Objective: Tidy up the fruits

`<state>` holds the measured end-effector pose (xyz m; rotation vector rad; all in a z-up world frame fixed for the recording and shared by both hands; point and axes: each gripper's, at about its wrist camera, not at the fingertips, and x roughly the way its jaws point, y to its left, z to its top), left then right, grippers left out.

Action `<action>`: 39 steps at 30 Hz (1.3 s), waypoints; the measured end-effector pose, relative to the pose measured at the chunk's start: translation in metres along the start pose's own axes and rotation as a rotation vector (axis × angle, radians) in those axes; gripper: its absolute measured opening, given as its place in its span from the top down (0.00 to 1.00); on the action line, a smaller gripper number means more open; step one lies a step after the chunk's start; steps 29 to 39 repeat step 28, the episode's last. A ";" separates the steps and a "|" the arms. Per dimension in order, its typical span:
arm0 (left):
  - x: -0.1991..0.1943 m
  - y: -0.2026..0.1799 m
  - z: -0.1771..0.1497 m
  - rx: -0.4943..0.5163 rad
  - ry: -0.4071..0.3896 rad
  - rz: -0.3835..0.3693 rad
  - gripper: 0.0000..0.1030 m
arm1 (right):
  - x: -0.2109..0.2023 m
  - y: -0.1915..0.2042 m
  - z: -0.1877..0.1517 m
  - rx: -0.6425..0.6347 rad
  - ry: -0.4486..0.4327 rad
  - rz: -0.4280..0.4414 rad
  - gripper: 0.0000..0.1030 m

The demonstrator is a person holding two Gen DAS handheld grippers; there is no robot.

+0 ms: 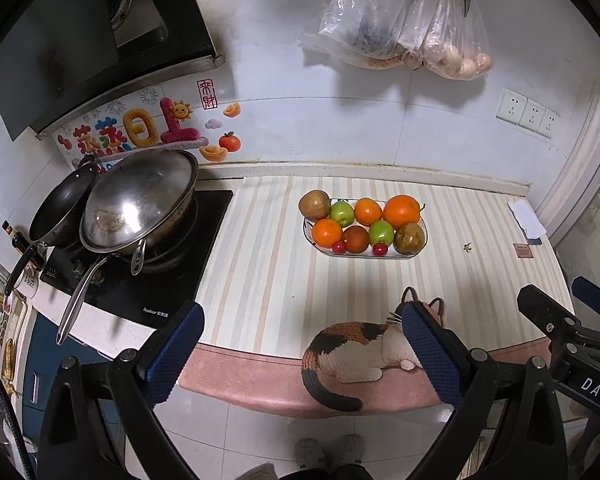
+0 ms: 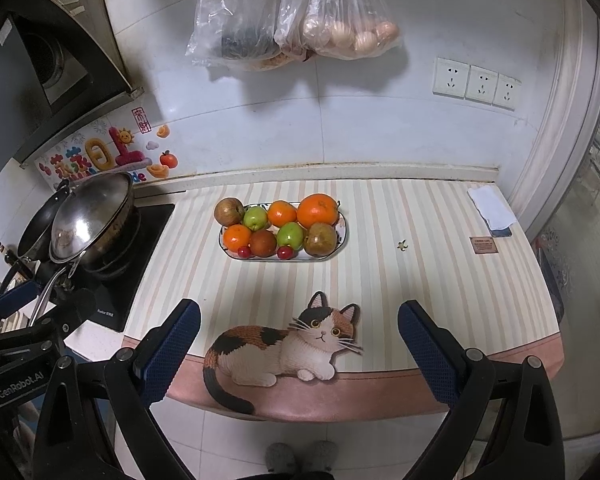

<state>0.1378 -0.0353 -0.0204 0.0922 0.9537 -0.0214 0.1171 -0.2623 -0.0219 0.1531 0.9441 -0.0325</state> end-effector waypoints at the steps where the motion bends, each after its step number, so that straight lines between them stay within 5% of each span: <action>1: 0.000 0.000 0.000 0.000 -0.001 0.001 0.02 | 0.000 0.000 0.000 0.001 0.001 0.002 0.02; 39: -0.004 -0.003 0.002 0.003 -0.013 -0.012 0.02 | 0.000 -0.003 -0.004 0.008 -0.005 -0.001 0.02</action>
